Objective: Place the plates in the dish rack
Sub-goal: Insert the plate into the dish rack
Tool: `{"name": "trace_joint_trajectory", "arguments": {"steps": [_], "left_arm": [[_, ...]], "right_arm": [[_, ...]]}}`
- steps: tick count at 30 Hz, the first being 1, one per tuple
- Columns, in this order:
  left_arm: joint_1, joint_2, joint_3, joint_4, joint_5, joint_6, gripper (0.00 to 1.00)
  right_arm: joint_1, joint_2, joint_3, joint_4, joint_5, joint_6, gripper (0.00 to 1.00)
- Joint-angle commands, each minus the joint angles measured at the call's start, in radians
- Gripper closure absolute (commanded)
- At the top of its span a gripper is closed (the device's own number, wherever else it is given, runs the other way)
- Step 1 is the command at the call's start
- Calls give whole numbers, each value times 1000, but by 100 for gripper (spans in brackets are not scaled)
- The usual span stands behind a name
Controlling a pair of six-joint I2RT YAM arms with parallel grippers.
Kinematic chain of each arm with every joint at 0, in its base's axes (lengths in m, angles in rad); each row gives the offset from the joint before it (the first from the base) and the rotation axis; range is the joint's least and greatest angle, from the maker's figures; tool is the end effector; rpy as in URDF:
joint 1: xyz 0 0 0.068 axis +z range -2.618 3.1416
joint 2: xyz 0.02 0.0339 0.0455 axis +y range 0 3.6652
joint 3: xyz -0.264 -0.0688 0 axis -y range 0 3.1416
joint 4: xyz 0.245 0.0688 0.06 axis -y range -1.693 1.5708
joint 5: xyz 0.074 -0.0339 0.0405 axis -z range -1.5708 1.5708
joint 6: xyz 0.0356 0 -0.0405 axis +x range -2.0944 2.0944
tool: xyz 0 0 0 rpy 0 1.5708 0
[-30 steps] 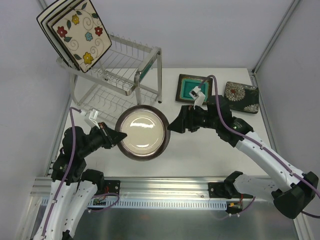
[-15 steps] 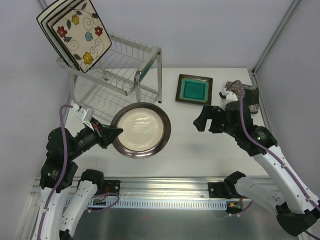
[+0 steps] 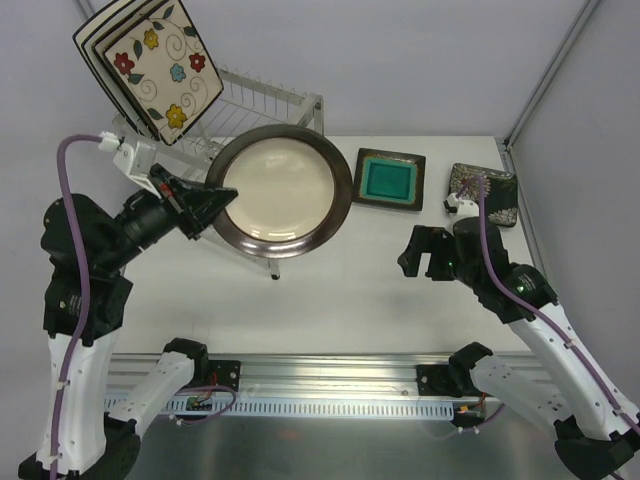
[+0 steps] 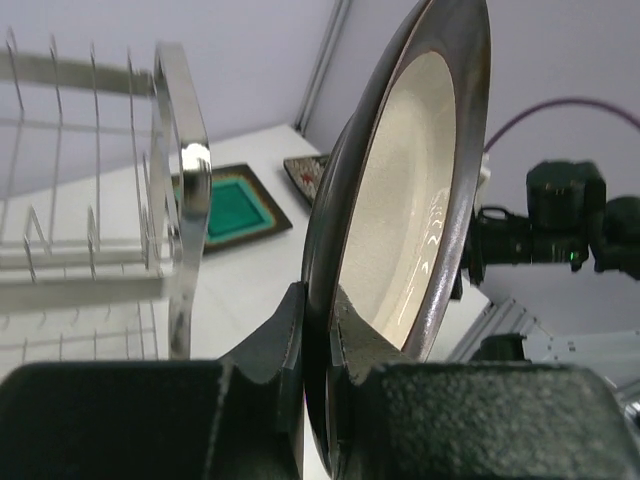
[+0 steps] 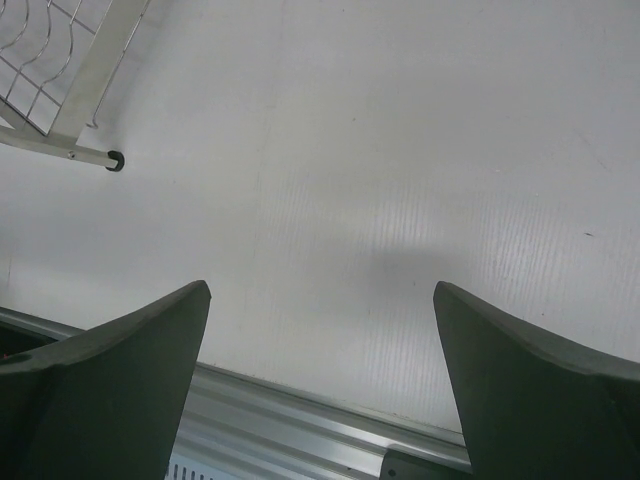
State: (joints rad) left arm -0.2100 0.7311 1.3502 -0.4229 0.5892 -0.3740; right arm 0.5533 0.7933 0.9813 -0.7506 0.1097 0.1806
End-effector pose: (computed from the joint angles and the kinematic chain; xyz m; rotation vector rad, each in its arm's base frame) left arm 0.0837 -0.0381 0.5010 0.3944 1.4134 -0.8826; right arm 0.1355 0.0791 0.3480 -0.3336 2.1199 0.3146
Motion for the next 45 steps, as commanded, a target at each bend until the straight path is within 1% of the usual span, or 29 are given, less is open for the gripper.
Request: {"name": "trace_joint_trajectory", "arguments": {"steps": [1,2,5,11,12,13,15,16,20,23,26,29,32,38,45], "left_arm": [[-6,79,185,228,-66,-39,100],[-6,127,248,228,-103,-37,100],[-5,220,354,228,-169,-17,100],[-6,368,510,227,-357,89,100],[-6,381,526,230,-380,130,100],[-5,396,538,228,-444,147,100],[-6,428,569,242,-506,202,100],[-6,436,575,252,-561,219,100],[-6,458,561,340,-682,319,100],[-5,465,549,407,-744,418,100],[-2,487,553,450,-787,529,100],[4,505,552,487,-789,596,100],[27,530,558,498,-772,632,100],[75,567,555,501,-775,669,100],[152,587,524,501,-729,649,100]], "right_arm": [[-4,-26,-7,-13,9,-10,0],[-4,-29,-15,-12,4,-6,0],[-6,-28,-21,-15,-24,-3,0],[-6,-58,-44,-26,-51,-9,1],[-4,-62,-47,-33,-50,-15,0],[-6,-68,-46,-39,-50,-21,0],[-6,-74,-47,-55,-51,-33,0],[-6,-75,-49,-56,-56,-35,0],[-6,-78,-61,-59,-87,-46,0],[-6,-86,-66,-66,-84,-55,0],[-6,-89,-64,-69,-70,-67,0],[-6,-78,-55,-67,-67,-84,0],[-6,-59,-46,-70,-67,-99,0],[-6,-36,-33,-56,-67,-115,0],[-7,-17,-32,-50,-61,-124,0]]}}
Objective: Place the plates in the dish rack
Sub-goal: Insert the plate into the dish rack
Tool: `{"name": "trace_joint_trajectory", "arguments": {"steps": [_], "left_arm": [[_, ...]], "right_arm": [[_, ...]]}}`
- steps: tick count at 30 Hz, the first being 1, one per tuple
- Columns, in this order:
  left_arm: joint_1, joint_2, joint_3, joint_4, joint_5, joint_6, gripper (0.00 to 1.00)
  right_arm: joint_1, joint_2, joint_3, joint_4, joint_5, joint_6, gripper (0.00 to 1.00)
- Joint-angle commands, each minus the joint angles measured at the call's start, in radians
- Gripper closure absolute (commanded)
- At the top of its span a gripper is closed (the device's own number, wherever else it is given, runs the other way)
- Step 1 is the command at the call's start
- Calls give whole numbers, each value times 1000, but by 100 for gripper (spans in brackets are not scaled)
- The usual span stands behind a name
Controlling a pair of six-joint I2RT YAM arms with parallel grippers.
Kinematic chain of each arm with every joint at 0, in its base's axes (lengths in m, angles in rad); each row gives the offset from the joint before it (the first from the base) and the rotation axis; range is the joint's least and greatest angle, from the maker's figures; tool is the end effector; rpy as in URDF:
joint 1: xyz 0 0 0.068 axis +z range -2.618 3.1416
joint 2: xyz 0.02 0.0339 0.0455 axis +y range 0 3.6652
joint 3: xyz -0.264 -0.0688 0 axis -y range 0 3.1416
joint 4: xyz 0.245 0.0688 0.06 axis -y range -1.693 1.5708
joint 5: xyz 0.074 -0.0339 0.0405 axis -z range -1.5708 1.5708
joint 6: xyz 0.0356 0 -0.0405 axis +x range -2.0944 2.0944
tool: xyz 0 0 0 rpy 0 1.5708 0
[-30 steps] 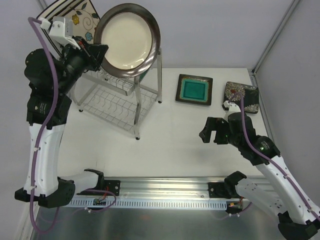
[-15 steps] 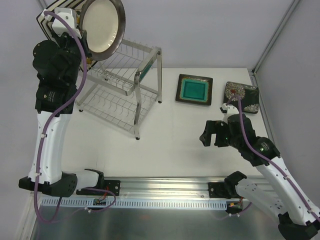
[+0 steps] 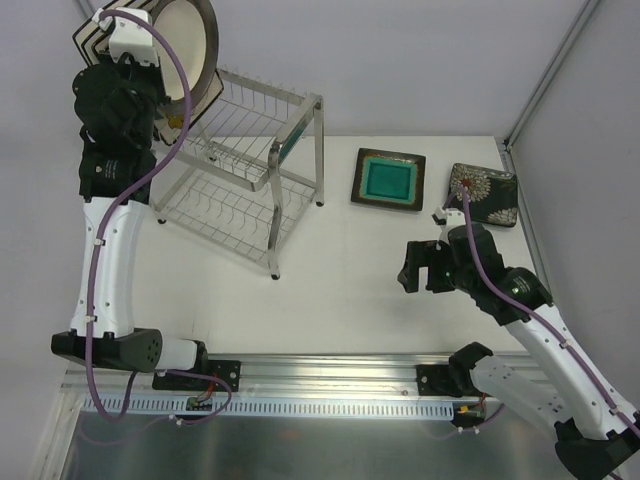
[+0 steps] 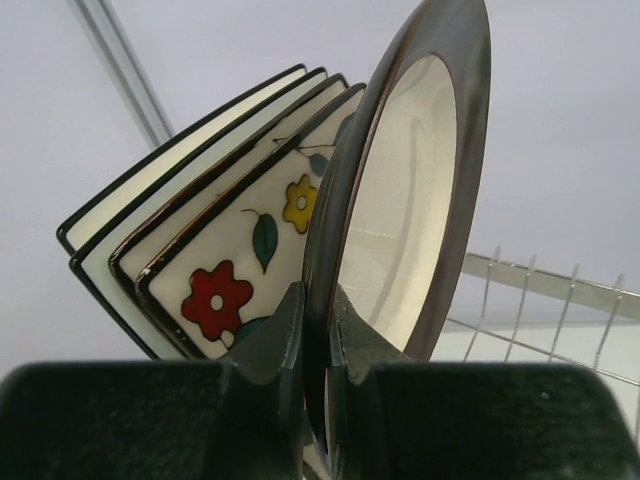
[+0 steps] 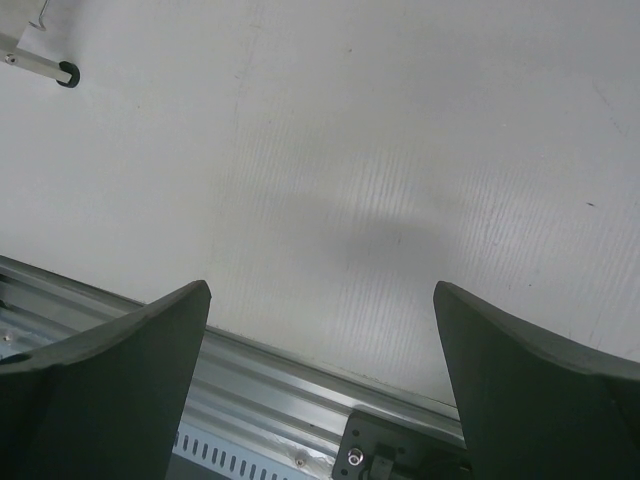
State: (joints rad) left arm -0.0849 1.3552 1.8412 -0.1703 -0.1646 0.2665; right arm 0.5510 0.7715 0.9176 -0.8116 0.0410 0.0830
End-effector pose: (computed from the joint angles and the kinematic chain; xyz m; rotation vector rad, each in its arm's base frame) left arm 0.2554 -0.0159 0.5728 0.0789 1.2613 0.2601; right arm 0.1291 0.0776 0.3249 -0.5004 2.1962 0.2976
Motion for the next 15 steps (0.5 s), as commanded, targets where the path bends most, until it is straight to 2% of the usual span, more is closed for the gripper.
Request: {"name": "trace_joint_trajectory", "arguments": {"steps": [1,10,15], "left_arm": [[42,-38,30,249,48,7,100],[79,-28,-22,245,186,-4,100],[79,-19,-33,238,209,-4,100]], "right_arm": [[-5,5,33,12,8,-26,0],[-5,15,33,15,16,-29,1],[-5,17,32,17,19,-29,0]]}}
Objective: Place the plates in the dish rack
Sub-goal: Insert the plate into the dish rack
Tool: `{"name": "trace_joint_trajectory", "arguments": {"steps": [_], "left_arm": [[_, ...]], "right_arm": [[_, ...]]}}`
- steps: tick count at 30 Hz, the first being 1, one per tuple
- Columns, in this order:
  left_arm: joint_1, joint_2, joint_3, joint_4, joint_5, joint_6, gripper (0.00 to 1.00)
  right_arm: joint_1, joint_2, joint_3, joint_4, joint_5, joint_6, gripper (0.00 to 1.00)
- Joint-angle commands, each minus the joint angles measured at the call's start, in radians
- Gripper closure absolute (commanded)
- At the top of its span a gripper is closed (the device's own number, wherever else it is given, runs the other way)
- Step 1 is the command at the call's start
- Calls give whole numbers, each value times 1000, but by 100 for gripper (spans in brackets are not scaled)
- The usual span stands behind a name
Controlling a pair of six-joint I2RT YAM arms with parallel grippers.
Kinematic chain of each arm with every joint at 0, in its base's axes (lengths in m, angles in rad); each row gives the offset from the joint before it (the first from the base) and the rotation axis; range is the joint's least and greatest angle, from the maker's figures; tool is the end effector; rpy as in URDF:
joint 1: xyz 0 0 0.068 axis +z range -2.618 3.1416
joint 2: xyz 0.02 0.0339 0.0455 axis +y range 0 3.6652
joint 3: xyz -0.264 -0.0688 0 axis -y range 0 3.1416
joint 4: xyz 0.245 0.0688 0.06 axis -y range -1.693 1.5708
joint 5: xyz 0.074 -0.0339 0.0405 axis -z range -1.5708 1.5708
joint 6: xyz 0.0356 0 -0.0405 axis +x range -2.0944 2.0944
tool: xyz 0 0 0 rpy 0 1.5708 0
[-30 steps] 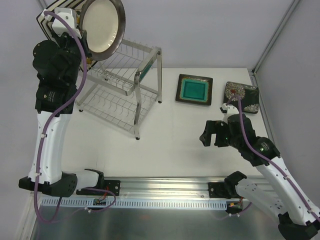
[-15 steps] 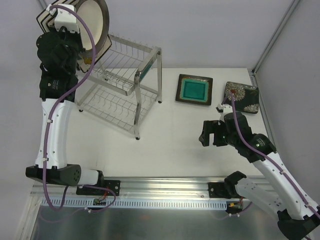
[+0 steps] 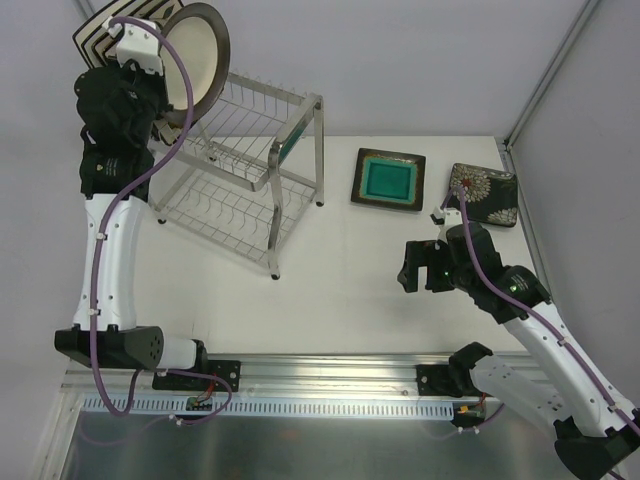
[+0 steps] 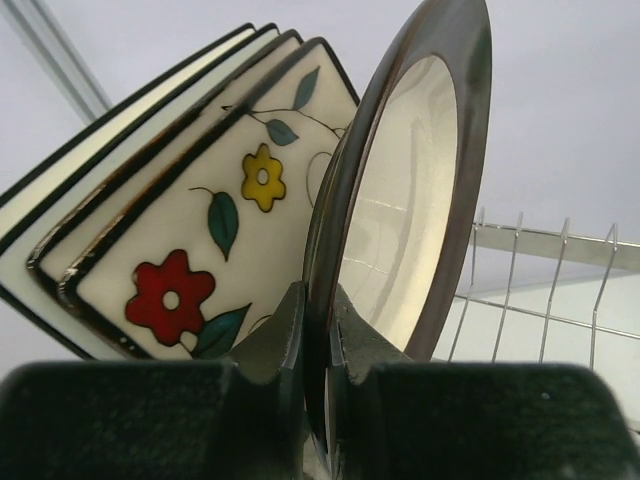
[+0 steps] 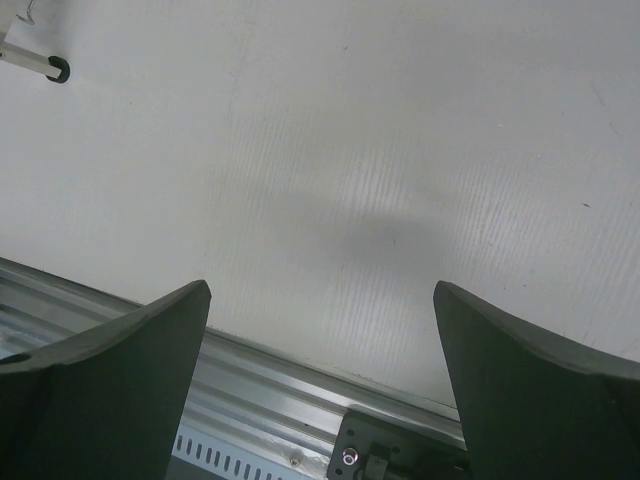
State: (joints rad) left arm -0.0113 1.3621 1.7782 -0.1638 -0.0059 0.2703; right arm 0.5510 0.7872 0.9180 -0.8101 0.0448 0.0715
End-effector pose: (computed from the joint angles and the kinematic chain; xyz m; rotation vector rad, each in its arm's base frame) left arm 0.2713 -0.0029 0.5530 0.1805 1.3095 0.2242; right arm 0.1320 0.0793 0.3231 -0.5142 2.2056 0.2831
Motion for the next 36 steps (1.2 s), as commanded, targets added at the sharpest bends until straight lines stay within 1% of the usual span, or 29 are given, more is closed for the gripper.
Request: {"name": "trace_joint_trajectory", "arguments": {"steps": [1,8,26,30,32,33,35,36], "left_arm": [[5,-23,30,230,52,-3,100],[5,-6,23,222,52,26,100],[7,-26,-39,204,27,17,100],[5,-34,-51,198,15,15,95],[5,-34,-56,196,17,14,95],[25,-32,-56,196,17,12,94],[28,-32,-57,193,17,6,91],[30,-32,-57,195,17,3,87]], "right_arm": [[-5,1,30,15,15,-18,0],[-5,-2,28,17,20,-24,0],[-6,-6,25,17,15,-30,1],[-5,-8,25,15,12,-32,0],[-6,-11,24,17,12,-32,0],[-6,-9,22,17,10,-33,1],[-6,-11,21,15,10,-35,0],[-5,-11,18,15,9,-33,0]]}}
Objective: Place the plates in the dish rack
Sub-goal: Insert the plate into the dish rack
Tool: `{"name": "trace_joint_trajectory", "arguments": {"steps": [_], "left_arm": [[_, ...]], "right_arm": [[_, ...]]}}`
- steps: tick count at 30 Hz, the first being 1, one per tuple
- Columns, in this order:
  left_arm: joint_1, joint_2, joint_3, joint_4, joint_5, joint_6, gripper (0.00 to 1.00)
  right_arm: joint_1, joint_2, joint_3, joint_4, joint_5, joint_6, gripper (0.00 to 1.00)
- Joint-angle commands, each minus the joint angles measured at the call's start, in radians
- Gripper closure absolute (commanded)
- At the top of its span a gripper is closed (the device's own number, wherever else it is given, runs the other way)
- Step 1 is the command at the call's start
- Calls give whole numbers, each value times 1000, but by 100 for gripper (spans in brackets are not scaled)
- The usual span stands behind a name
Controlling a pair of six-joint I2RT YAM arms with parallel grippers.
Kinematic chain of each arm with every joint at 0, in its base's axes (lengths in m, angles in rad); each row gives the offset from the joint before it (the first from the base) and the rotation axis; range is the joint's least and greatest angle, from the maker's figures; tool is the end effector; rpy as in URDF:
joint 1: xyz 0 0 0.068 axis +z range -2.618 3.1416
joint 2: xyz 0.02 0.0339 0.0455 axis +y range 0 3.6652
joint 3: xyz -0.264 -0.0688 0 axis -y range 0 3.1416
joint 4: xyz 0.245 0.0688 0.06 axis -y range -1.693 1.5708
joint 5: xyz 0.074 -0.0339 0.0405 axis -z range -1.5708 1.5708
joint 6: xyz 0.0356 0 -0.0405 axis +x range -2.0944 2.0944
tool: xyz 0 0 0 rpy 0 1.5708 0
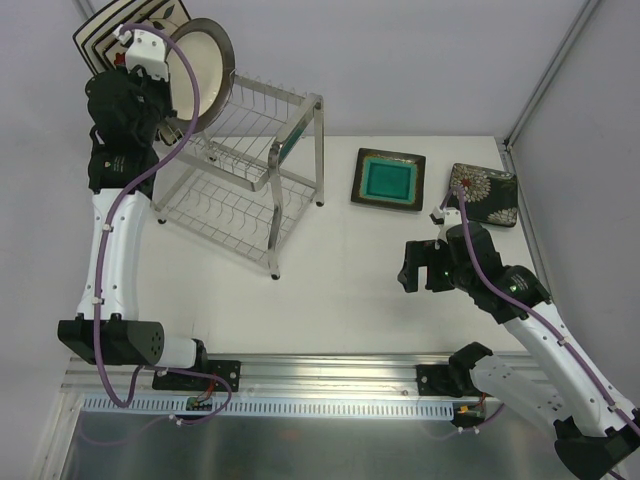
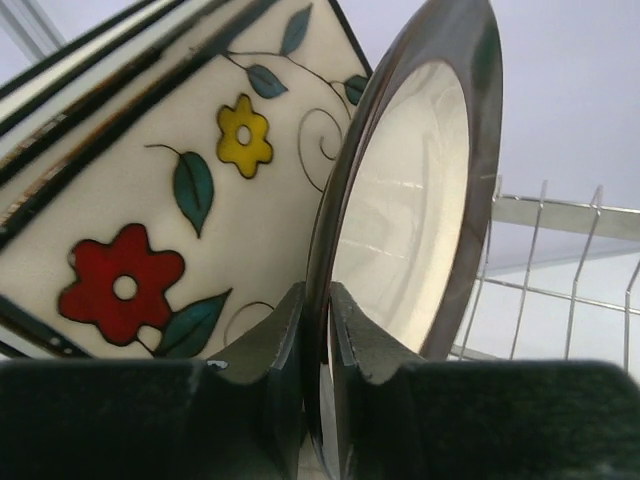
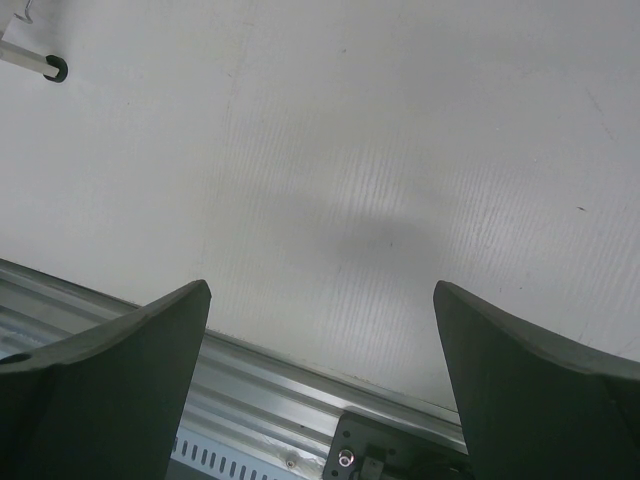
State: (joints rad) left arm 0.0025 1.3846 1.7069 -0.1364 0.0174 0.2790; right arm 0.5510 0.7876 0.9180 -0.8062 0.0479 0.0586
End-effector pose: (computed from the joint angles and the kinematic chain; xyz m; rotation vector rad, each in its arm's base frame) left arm 0.2922 0.0001 0.5277 0.2058 1.3732 0.2229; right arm 0.1324 0.0793 0.3234 -0.5256 2.1981 0.2739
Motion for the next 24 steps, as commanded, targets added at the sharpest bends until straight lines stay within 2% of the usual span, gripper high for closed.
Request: {"name": "trace_joint_trajectory", "arguments": {"steps": [1,9,11,16,24], "left_arm": [[17,-53,14,164,-5,-11,85],[22,-48,13,158,3,-46,69],[22,-48,14,158,6,-57,62],[22,-67,13,158,13,-93,51],[21,-145,-15,158,7,-162,21]], "right_arm": [[-5,-13,18,12,6,-20,0],[-5,-25,12,7,9,-23,0],[-6,-28,12,6,10,-20,0],[-6,-30,13,5,12,-22,0],[-5,-21,35,12,12,-19,0]]}}
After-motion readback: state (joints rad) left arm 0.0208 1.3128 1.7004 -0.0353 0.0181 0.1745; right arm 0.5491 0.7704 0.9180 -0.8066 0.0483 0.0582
